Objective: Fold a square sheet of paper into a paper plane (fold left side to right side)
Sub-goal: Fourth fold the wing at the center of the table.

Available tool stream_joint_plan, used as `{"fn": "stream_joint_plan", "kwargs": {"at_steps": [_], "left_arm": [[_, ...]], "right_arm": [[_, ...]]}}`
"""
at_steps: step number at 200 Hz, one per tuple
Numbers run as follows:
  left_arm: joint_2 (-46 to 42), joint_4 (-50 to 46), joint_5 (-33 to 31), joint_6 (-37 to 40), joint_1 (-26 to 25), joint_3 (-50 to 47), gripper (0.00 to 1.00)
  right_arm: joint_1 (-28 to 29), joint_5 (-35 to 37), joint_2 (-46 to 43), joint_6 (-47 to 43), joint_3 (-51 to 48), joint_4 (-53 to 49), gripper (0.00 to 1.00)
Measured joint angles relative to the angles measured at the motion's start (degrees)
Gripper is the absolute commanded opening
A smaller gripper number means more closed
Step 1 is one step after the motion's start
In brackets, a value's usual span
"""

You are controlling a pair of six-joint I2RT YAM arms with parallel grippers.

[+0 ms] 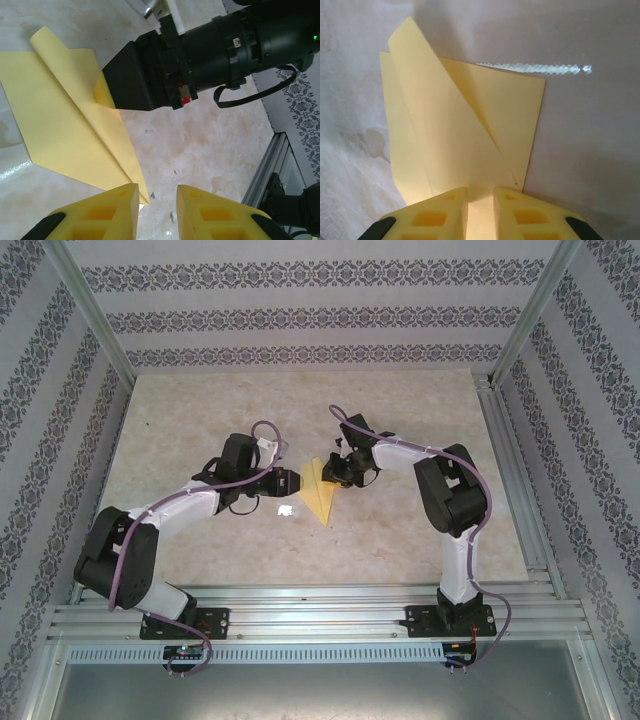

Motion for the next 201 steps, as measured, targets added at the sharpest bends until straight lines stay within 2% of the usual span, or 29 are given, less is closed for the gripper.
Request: {"fn": "stream_joint_plan", "kwargs": {"at_steps": [32, 72, 95, 159, 201], "left_arm": [[2.8, 0.0, 0.3, -1.6, 0.3, 1.1, 0.24], [9.1, 0.2, 1.6, -2.5, 0.3, 5.0, 0.21], [13.3, 0.5, 2.0, -2.8, 0.2, 7.9, 0.2], [24.6, 0.5, 4.3, -3.1, -1.9, 17.5, 0.19], [28.9, 0.4, 4.7, -3.1, -3.8, 22.5, 0.19]], "right_arm": [[-0.9, 0.3, -4.8, -0.6, 0.0, -0.3, 0.27], [-1.4, 0.1, -10.2, -1.1, 0.1, -0.3, 0.21], [-1.4, -0.1, -12.3, -1.1, -0.7, -0.2, 0.2], [-1.2, -1.5, -18.2, -0.9, -9.3, 1.0, 0.19], [-0.2, -2.1, -19.4, -0.7, -13.4, 2.1, 0.18]]}}
